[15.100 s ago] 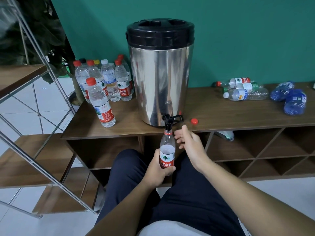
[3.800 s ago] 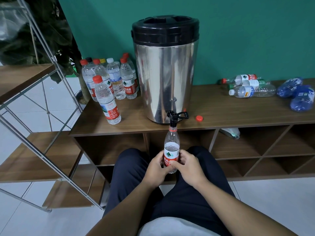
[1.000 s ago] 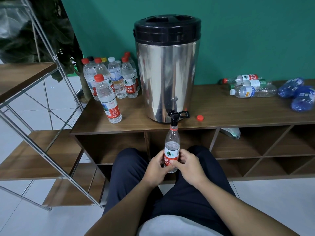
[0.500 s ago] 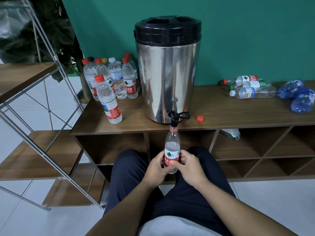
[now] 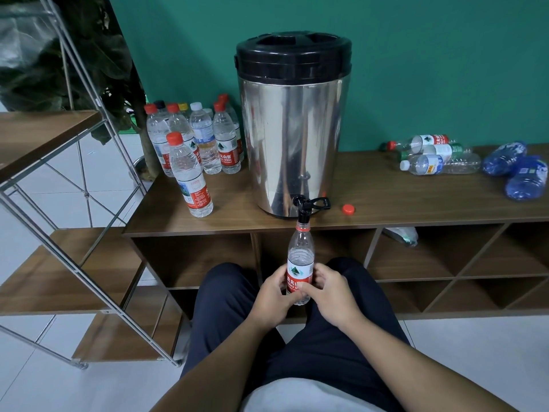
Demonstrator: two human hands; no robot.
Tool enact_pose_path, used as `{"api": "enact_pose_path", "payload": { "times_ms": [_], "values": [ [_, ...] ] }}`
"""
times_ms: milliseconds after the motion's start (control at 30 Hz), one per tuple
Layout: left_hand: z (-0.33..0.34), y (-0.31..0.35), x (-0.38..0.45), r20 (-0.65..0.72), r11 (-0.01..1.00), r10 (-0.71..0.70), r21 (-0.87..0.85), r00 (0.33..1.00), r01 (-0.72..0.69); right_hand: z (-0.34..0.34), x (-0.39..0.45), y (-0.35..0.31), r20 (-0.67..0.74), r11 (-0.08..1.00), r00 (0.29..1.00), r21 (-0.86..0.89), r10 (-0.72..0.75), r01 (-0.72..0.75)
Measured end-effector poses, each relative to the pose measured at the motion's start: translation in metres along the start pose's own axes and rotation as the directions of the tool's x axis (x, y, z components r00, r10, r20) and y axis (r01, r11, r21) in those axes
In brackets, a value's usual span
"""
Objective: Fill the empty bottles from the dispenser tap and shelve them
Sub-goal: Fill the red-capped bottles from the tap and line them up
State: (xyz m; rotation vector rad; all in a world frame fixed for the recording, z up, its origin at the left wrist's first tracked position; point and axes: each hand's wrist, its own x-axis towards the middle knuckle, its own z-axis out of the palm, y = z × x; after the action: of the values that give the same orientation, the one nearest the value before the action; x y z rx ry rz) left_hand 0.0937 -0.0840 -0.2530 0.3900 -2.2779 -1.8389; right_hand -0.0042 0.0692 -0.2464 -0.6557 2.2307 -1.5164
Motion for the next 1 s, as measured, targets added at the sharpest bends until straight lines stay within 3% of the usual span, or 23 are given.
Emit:
{"api": "enact_pose_path", "payload": {
  "times_ms": [1000],
  "values": [
    [0.0041,-0.0051,0.0081,-0.013,0.999,-0.027,-0.032,1.000,0.026,0.0000,0.0021,-0.0055,-0.027,0.999,0.999,0.037,0.033,-0.032]
  ]
}}
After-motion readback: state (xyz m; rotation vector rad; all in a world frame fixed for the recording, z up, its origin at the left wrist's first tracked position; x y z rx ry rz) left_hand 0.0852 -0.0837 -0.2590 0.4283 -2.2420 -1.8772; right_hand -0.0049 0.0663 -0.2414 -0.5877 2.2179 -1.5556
